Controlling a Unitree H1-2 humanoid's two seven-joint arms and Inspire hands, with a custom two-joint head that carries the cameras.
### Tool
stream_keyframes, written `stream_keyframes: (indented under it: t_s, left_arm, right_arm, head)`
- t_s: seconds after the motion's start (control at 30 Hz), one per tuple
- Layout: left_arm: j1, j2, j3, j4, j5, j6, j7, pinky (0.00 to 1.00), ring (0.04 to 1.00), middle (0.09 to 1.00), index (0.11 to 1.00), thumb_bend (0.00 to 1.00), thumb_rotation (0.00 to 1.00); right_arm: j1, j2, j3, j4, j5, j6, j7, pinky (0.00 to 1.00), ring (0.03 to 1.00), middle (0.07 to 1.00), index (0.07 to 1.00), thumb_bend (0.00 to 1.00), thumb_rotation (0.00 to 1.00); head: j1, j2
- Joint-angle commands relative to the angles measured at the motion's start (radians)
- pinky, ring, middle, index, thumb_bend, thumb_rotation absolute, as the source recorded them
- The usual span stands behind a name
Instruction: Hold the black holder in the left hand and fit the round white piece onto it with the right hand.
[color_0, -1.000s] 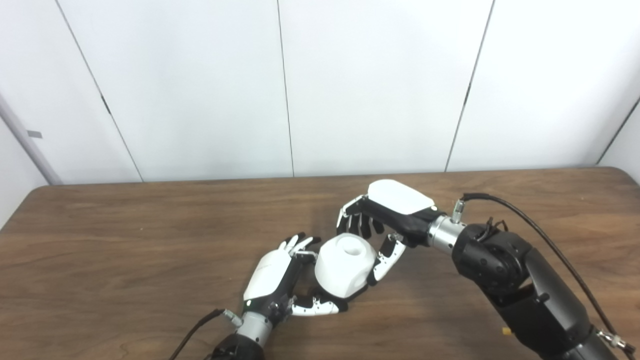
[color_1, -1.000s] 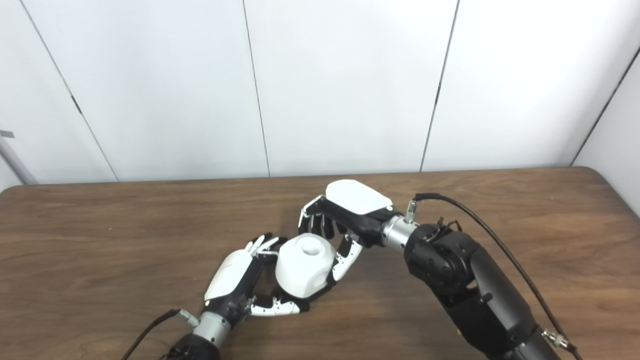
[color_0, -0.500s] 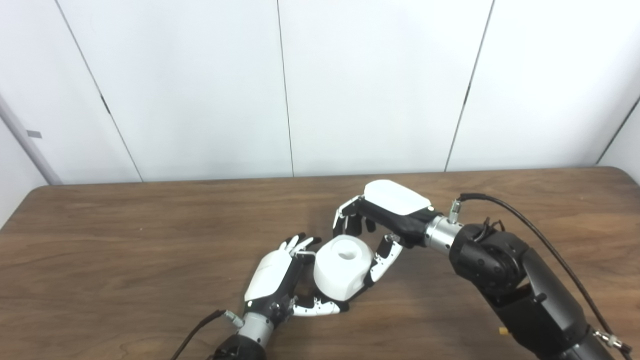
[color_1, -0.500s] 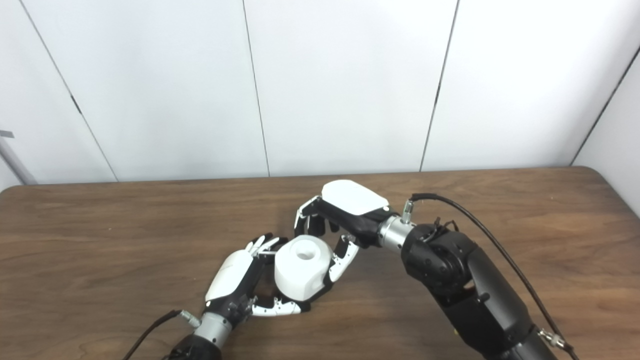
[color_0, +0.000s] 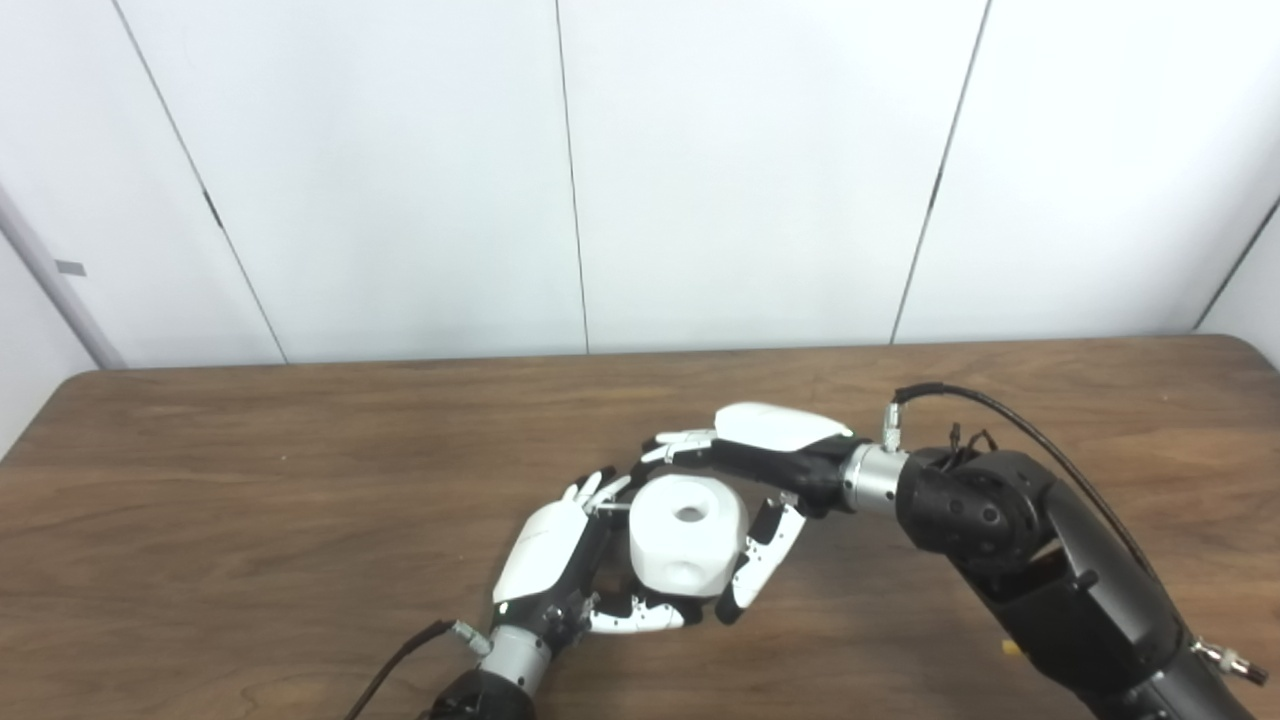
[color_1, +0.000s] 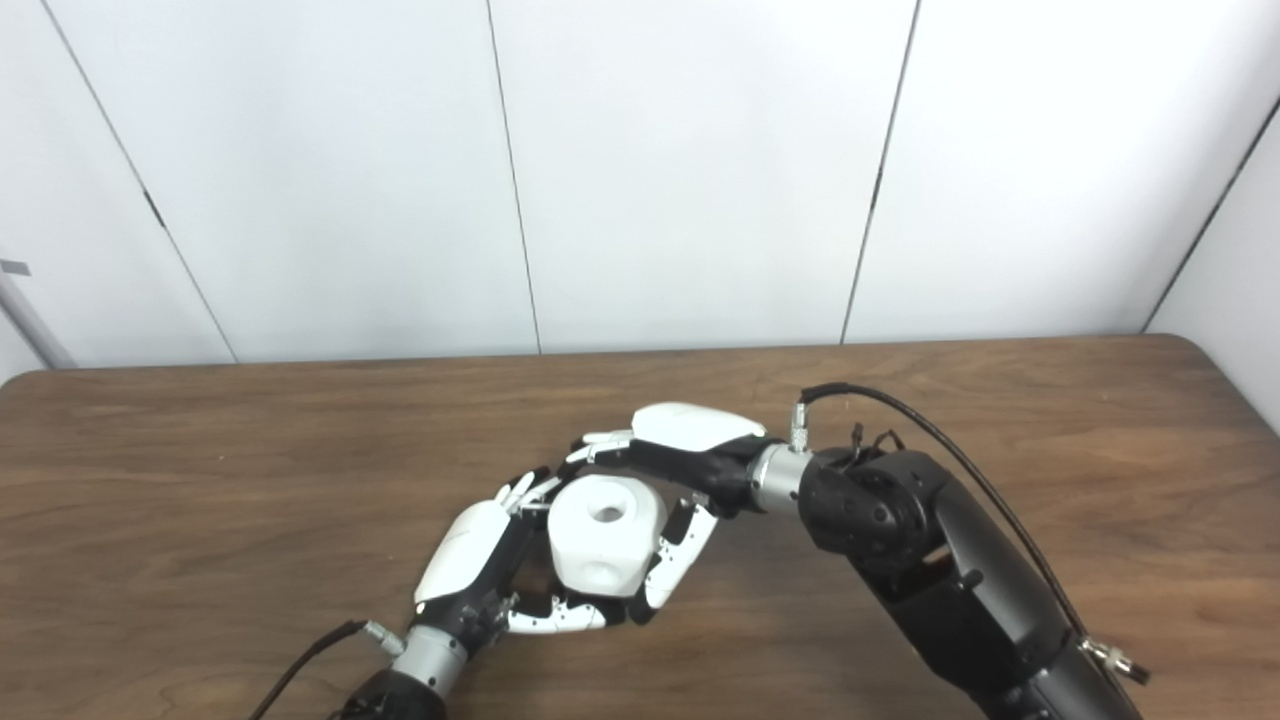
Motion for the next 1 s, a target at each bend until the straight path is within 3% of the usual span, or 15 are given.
stream_keyframes:
  t_s: [0.0, 0.37, 0.57, 0.6, 0.67, 0.83, 0.97]
  left_arm:
    - [0.010, -0.021, -0.027, 0.031, -0.015, -0.001, -0.034, 1.00, 1.000, 0.912, 0.477, 0.52, 0.05]
    - [0.011, -0.009, -0.017, 0.023, -0.025, 0.000, -0.046, 1.00, 1.000, 0.910, 0.478, 0.52, 0.05]
    - [0.005, 0.019, 0.002, -0.002, -0.055, 0.021, -0.090, 1.00, 1.000, 0.962, 0.488, 0.52, 0.06]
    - [0.006, 0.024, 0.008, -0.013, -0.065, 0.031, -0.107, 1.00, 1.000, 0.977, 0.547, 0.73, 0.08]
    - [0.007, 0.034, 0.022, -0.036, -0.099, 0.054, -0.141, 1.00, 1.000, 0.996, 0.700, 0.94, 0.16]
    - [0.014, 0.062, 0.074, -0.064, -0.227, 0.034, -0.197, 1.00, 1.000, 1.000, 0.956, 1.00, 0.28]
    - [0.016, 0.080, 0.104, -0.062, -0.281, 0.016, -0.209, 1.00, 1.000, 1.000, 0.999, 1.00, 0.33]
  right_arm:
    - [-0.054, -0.019, -0.009, -0.045, 0.013, 0.020, 0.019, 0.99, 0.999, 1.000, 0.951, 1.00, 0.34]
    - [-0.047, -0.038, -0.006, -0.057, 0.027, 0.043, 0.052, 1.00, 1.000, 1.000, 0.997, 1.00, 0.35]
    - [0.002, -0.038, -0.074, -0.060, 0.080, 0.051, -0.007, 1.00, 1.000, 1.000, 1.000, 1.00, 0.43]
    - [0.018, -0.035, -0.099, -0.059, 0.101, 0.052, -0.025, 1.00, 1.000, 1.000, 1.000, 1.00, 0.44]
    - [0.050, -0.028, -0.152, -0.060, 0.154, 0.060, -0.057, 1.00, 1.000, 1.000, 1.000, 1.00, 0.45]
    - [0.135, -0.017, -0.262, -0.056, 0.250, 0.037, -0.152, 1.00, 1.000, 1.000, 1.000, 1.00, 0.51]
    - [0.197, -0.004, -0.313, -0.061, 0.285, 0.016, -0.234, 1.00, 1.000, 1.000, 1.000, 1.00, 0.54]
  head:
    - [0.001, 0.000]
    - [-0.015, -0.004]
    - [-0.018, -0.012]
    - [-0.018, -0.012]
    - [-0.020, -0.015]
    - [-0.034, -0.023]
    - [-0.045, -0.031]
